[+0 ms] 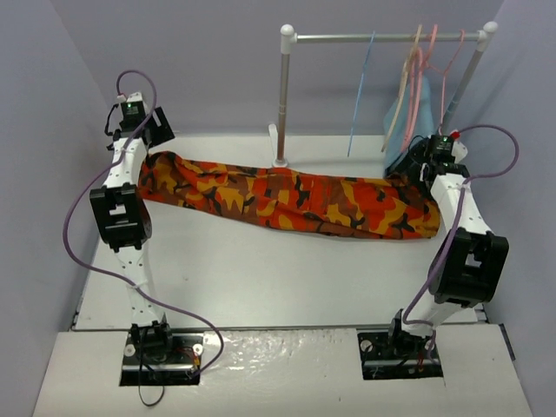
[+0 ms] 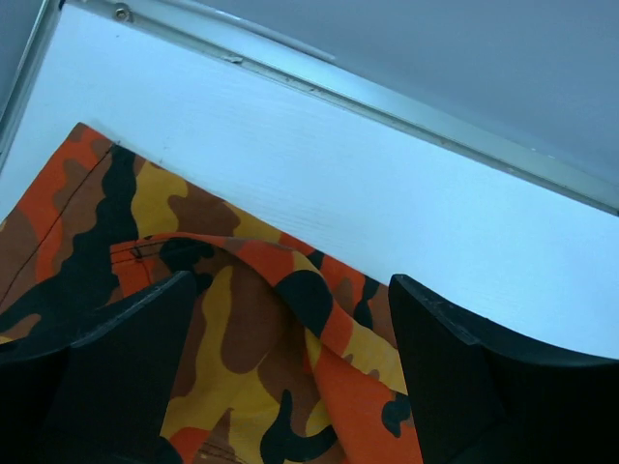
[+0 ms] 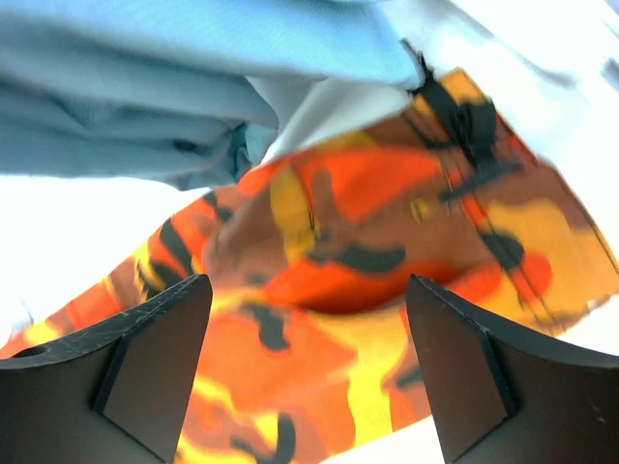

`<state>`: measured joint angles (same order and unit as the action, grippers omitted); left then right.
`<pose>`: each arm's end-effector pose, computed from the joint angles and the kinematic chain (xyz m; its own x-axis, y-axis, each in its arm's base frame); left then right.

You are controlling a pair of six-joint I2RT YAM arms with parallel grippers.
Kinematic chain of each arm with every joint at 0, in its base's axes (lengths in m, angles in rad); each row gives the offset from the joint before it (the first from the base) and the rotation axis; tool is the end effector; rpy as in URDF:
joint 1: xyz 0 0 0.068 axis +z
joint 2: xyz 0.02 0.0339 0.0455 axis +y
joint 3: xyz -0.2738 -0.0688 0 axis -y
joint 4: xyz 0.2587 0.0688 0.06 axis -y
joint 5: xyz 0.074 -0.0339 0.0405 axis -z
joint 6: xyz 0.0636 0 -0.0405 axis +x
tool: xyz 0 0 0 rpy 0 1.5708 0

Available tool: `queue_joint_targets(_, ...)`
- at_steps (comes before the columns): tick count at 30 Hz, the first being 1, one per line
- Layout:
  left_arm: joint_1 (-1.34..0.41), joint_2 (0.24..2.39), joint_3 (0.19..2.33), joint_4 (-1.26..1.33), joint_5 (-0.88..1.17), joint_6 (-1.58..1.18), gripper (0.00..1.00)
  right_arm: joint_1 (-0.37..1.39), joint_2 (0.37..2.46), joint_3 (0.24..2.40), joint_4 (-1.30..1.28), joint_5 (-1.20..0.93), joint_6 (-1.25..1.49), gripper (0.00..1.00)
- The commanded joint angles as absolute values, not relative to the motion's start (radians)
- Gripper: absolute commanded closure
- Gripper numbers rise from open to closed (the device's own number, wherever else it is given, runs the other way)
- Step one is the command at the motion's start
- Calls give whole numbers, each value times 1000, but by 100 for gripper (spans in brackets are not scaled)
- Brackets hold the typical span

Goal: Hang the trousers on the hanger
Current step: Fold the trousers

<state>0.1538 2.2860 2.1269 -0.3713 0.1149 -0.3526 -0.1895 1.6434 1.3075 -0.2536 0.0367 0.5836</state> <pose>0.5771 0.0821 0.2691 -0.4503 -0.4170 -0.7895 -0.2237 0.9087 -0.3523 0.4103 -0.0811 0.2815 -0.3354 0.6250 -0.7049 0.4829 0.7565 0.4410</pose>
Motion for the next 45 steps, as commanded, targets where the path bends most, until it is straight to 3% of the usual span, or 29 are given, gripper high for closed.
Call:
queue_joint_targets(1, 128, 2130, 2099, -287, 166, -353, 21, -176, 1465, 1214, -201, -30, 536, 21)
queue_joint_targets(12, 60, 1898, 1574, -211, 147, -434, 24, 88, 1311, 991, -151, -9, 526, 21)
queue_joint_targets(20, 25, 2023, 1635, -255, 139, -403, 33, 273, 1439, 954, 61, 30, 533, 22)
queue_joint_targets(31, 19, 2148, 1695, -385, 89, -401, 42, 271, 1703, 1004, 141, 65, 491, 23)
queue_joint_targets(39, 32, 2166, 1652, -597, 3, -476, 52, 271, 1761, 914, 57, 78, 569, 22)
queue_joint_targets(45, 79, 2058, 1478, -678, -43, -504, 53, 268, 1656, 836, -138, 57, 616, 21)
